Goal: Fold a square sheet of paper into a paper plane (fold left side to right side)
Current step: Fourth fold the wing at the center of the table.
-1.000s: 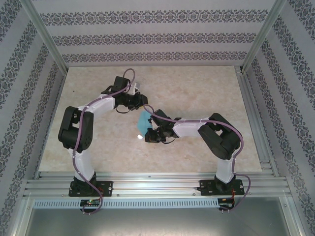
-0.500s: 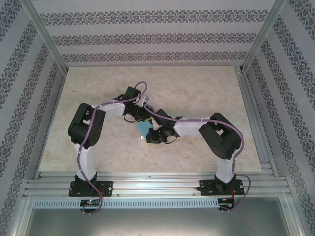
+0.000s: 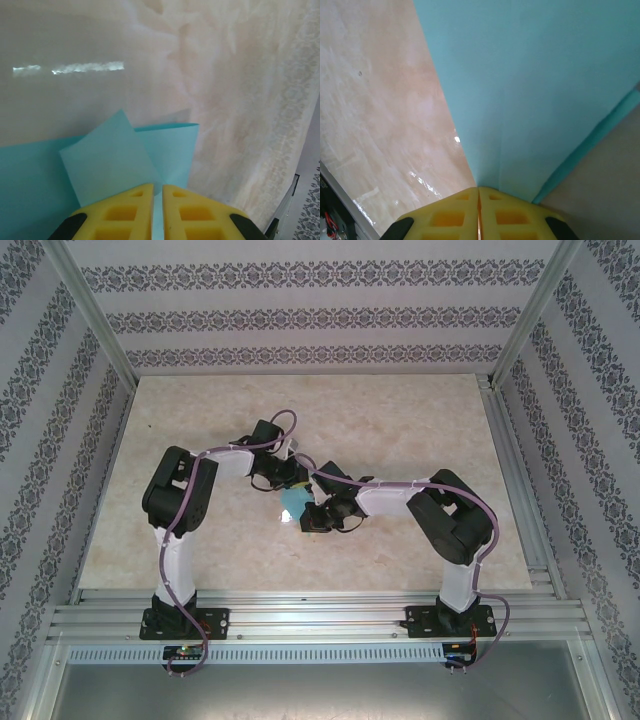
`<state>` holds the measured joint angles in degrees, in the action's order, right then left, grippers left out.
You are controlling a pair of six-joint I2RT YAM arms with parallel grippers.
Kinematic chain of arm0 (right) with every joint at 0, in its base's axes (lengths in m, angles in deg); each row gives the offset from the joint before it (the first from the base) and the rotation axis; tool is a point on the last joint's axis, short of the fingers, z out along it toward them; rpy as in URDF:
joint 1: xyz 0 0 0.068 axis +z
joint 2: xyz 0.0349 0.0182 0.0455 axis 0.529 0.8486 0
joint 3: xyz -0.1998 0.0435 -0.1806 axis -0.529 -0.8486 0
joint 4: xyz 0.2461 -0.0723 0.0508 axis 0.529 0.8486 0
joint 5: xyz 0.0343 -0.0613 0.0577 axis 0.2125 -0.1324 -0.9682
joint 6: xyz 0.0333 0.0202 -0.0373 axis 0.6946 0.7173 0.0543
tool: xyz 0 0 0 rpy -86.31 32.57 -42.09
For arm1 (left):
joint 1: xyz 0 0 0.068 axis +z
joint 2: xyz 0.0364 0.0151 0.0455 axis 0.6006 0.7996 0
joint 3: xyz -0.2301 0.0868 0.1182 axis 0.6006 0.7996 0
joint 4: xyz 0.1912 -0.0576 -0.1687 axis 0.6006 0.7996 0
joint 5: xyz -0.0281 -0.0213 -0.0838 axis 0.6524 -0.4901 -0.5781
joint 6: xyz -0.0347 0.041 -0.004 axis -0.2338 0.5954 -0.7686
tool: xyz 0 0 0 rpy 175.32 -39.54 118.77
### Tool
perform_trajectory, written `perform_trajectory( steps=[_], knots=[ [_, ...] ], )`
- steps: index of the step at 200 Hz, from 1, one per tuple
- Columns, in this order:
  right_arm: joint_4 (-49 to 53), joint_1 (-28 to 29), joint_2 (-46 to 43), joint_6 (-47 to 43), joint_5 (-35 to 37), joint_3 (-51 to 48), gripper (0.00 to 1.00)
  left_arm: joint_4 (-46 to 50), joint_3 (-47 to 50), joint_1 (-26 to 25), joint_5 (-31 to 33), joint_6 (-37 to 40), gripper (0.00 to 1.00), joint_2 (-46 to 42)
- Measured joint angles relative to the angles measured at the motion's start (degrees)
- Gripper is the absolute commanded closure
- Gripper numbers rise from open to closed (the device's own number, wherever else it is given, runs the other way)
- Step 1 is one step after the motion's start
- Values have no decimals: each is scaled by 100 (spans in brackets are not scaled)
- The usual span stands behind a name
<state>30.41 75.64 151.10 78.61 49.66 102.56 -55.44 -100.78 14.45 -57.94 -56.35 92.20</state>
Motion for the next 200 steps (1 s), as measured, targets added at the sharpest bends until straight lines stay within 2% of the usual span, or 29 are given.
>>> perform_trajectory(
  steps=[59, 88, 114, 141, 200],
  knots=[
    [271, -227, -96, -389, -133, -17, 87, -70, -9, 26, -61, 24, 88, 48],
    [730, -361, -507, -511, -4, -92, 85, -216, 94, 22, -55, 22, 88, 4],
    [684, -400, -984, -487, 22, -114, 88, -350, 186, 20, -37, 22, 88, -31],
    [240, -396, -1019, -199, 59, -103, 89, -409, 223, 20, -37, 22, 88, -44],
    [-245, -330, -334, 868, 579, 13, 89, -428, 238, 20, -35, 22, 88, -52]
  ],
)
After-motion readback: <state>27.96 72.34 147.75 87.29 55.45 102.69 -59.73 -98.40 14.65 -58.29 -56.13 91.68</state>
